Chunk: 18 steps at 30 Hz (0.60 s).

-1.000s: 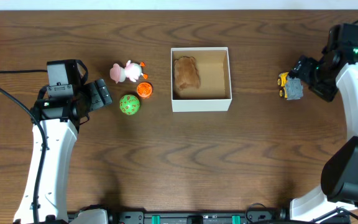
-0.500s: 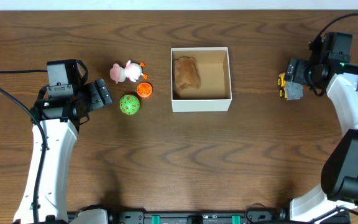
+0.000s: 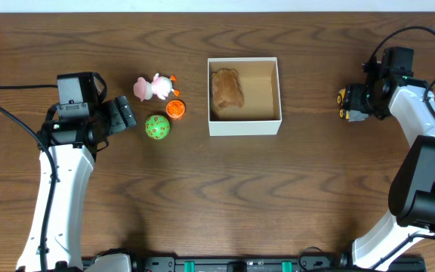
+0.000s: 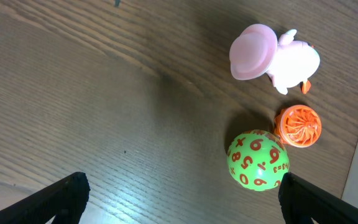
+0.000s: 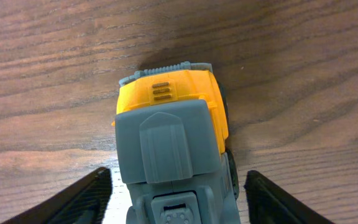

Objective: Pack container
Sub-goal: 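Move the right gripper to the toy truck and grasp it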

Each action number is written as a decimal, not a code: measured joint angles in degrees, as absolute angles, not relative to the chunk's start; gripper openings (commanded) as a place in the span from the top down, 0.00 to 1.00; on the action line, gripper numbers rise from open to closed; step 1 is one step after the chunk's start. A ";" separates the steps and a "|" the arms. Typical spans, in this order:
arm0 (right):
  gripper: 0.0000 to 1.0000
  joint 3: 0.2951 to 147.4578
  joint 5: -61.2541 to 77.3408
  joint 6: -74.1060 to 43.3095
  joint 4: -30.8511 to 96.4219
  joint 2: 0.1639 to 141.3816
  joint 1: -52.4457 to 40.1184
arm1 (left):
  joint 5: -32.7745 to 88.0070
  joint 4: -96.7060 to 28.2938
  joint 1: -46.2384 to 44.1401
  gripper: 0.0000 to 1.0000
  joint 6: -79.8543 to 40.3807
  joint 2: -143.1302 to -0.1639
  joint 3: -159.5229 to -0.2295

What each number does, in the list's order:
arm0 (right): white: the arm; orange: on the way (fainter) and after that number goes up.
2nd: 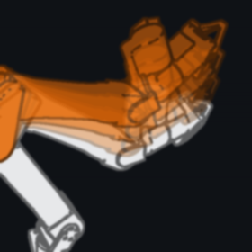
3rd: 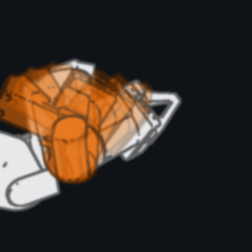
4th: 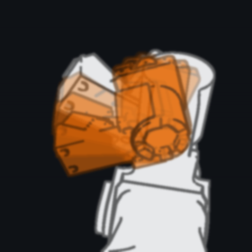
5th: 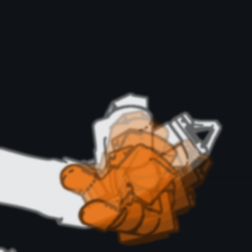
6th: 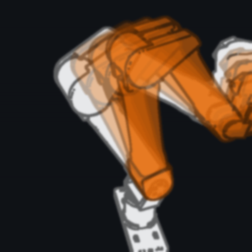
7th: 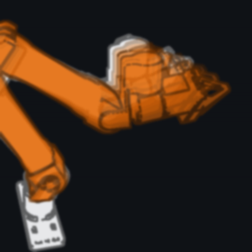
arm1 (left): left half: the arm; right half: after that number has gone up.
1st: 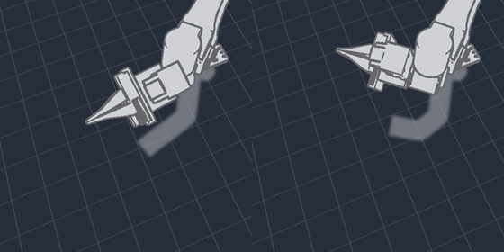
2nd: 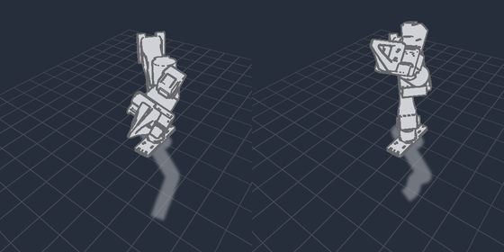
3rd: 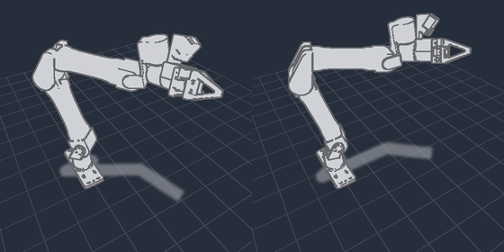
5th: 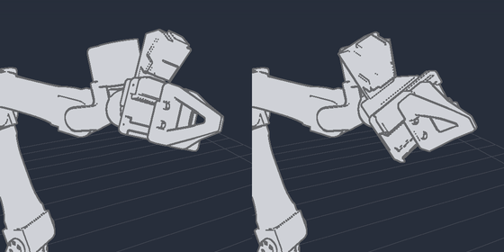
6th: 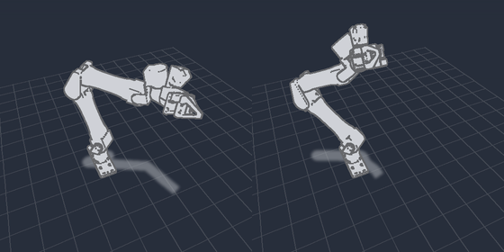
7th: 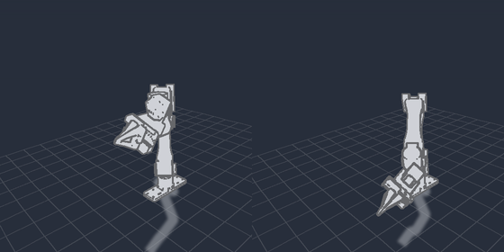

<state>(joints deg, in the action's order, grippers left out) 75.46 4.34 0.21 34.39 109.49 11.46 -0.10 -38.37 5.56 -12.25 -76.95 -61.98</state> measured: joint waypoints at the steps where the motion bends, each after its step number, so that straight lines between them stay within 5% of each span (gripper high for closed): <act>1: 0.36 75.46 4.34 0.19 34.39 109.49 11.46 | -0.08 -38.37 5.56 0.02 -12.25 -76.95 -61.98; 12: 0.55 75.46 4.56 0.32 34.61 109.49 11.46 | -0.08 -38.37 5.56 0.02 -12.25 -76.95 -61.98; 14: 0.50 75.46 4.60 0.27 34.72 109.49 11.46 | -0.10 -38.37 5.56 0.02 -12.25 -76.95 -61.98; 16: 0.34 75.46 4.64 0.19 34.83 109.49 11.46 | -0.10 -38.37 5.56 0.02 -12.25 -76.95 -61.98; 18: 0.34 75.44 4.56 0.32 35.42 109.51 11.46 | -0.10 -38.37 5.56 0.02 -12.25 -76.95 -61.98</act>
